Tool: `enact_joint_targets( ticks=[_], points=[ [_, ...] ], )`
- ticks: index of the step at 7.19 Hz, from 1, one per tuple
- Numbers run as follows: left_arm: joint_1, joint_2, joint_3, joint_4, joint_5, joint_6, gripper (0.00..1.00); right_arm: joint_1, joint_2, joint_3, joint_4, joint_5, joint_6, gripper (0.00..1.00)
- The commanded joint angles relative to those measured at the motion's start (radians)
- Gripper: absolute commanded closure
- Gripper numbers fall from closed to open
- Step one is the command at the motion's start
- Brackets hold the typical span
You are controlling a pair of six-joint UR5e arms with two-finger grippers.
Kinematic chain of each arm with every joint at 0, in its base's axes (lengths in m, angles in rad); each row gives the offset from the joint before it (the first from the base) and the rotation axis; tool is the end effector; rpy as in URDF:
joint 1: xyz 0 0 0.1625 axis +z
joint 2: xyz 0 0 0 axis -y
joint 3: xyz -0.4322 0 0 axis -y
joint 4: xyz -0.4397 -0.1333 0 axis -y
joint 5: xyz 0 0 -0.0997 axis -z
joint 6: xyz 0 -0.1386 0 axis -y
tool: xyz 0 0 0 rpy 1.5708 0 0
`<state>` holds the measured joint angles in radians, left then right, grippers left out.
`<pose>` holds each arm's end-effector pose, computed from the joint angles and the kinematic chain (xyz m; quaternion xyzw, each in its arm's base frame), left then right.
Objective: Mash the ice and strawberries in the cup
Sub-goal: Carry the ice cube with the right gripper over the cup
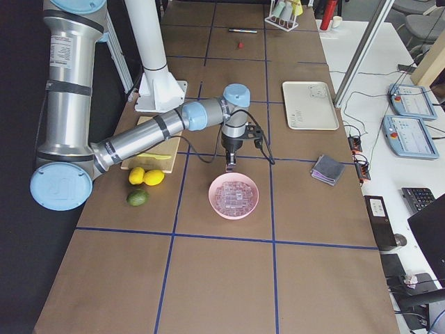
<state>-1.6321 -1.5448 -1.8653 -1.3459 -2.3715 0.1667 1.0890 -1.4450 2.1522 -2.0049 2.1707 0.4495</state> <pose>-0.0654 -0.5135 0.5700 0.0643 0.3848 0.0570 0.9190 -0.1900 -0.4822 0.3889 -0.0152 -0.3199 -0.0555 0.9457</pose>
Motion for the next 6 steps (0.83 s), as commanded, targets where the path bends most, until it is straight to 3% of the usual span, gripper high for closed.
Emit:
enact_joint_targets(
  ticks=[1, 2, 4, 6],
  points=[
    [0.0, 0.002, 0.001, 0.001, 0.0, -0.004, 0.0, -0.104, 0.353, -0.053, -0.241, 0.003, 0.165, 1.0],
    [0.0, 0.002, 0.001, 0.002, 0.0, -0.004, 0.0, -0.174, 0.41, -0.08, -0.197, -0.002, 0.298, 1.0],
    [0.0, 0.0, 0.001, 0.002, 0.0, -0.006, 0.0, -0.314, 0.538, -0.26, 0.072, -0.034, 0.638, 1.0],
    [0.0, 0.0, 0.001, 0.002, 0.002, -0.004, 0.0, -0.449, 0.683, -0.375, 0.113, -0.167, 0.785, 1.0]
  ],
)
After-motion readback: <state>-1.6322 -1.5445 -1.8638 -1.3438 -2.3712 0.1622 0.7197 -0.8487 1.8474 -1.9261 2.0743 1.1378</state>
